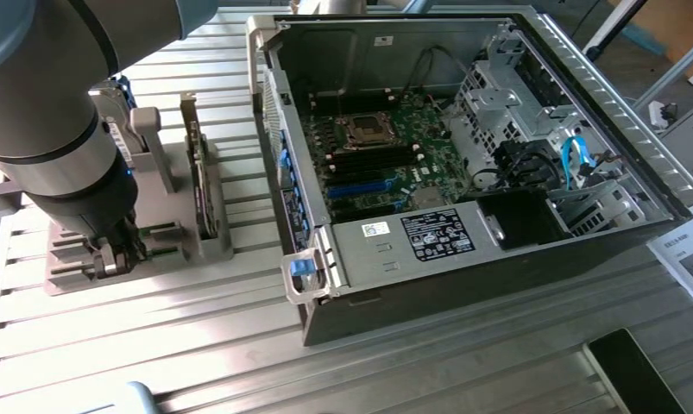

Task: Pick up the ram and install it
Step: 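Pick up the ram and move it above insertion slot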

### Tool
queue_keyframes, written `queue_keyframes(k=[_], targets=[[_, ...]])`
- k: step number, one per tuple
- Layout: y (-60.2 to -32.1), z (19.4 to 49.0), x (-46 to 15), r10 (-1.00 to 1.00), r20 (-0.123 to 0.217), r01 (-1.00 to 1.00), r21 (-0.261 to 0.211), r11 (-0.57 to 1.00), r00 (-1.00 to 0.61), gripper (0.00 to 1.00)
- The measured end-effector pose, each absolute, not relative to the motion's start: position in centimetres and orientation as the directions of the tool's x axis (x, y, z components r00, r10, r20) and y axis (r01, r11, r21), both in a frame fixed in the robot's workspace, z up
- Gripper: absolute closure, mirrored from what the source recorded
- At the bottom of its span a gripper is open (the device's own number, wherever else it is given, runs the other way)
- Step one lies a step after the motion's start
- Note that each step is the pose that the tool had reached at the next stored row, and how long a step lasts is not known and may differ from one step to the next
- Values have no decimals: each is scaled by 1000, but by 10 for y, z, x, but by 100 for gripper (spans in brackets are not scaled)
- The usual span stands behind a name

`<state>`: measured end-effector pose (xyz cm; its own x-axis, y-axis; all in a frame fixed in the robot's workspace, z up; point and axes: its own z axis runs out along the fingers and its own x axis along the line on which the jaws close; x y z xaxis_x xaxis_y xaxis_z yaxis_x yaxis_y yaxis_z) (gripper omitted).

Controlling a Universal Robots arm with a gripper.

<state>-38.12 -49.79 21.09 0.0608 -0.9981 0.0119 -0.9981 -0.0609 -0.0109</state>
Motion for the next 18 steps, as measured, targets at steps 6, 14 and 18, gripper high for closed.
queue_keyframes(k=[6,14,18], targets=[[-498,211,-381,-998,12,-998,-11,-61,61,88],[-498,214,-381,-998,12,-998,-11,-61,61,88],[-498,217,-381,-998,12,-998,-11,-61,61,88]])
